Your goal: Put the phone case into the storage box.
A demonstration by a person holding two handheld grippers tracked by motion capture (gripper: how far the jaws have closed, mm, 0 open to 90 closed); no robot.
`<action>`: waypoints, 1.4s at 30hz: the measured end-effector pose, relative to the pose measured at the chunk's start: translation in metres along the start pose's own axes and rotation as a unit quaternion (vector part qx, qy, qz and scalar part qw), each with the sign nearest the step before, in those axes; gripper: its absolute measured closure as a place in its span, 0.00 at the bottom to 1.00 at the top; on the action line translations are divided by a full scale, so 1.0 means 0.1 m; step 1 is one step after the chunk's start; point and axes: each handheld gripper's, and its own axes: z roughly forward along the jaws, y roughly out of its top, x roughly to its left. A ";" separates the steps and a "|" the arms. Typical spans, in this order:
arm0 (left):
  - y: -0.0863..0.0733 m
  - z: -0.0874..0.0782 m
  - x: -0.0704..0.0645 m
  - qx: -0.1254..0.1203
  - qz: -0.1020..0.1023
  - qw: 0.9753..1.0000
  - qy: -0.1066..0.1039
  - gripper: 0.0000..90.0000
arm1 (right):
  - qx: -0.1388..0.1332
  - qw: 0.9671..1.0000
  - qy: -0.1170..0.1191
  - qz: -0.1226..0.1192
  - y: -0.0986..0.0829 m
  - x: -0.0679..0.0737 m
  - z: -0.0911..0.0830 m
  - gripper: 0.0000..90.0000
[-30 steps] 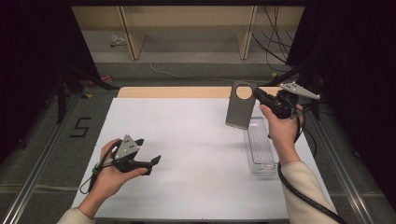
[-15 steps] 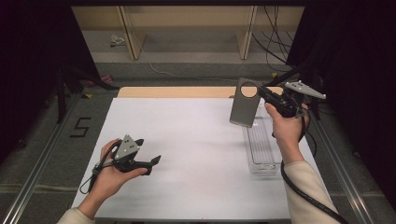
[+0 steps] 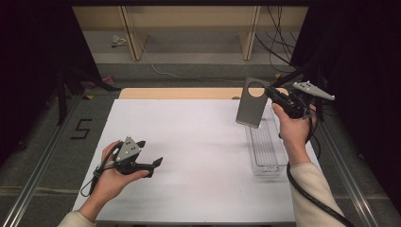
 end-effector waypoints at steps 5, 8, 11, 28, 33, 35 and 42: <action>0.00 0.00 0.00 0.000 0.000 1.000 0.000 0.17 | -0.004 1.000 -0.004 -0.001 0.01 -0.02 -0.01 0.93; 0.00 0.00 0.00 0.000 -0.001 1.000 0.000 0.17 | -0.005 1.000 -0.006 0.000 0.02 -0.04 -0.02 0.93; 0.00 0.00 0.00 0.000 0.000 1.000 0.000 0.17 | -0.005 1.000 -0.008 0.000 0.02 -0.05 -0.03 0.93; 0.00 0.00 0.00 -0.001 -0.001 1.000 0.001 0.17 | -0.010 1.000 -0.017 -0.003 0.04 -0.10 -0.06 0.93; 0.00 -0.01 0.00 -0.001 -0.001 1.000 0.000 0.17 | -0.011 1.000 -0.020 -0.002 0.05 -0.11 -0.07 0.93; 0.00 -0.01 0.00 -0.001 -0.001 1.000 0.000 0.17 | -0.012 1.000 -0.021 -0.003 0.05 -0.12 -0.07 0.93; 0.00 0.00 0.00 0.000 -0.001 1.000 0.000 0.17 | -0.014 1.000 -0.025 -0.001 0.06 -0.14 -0.09 0.93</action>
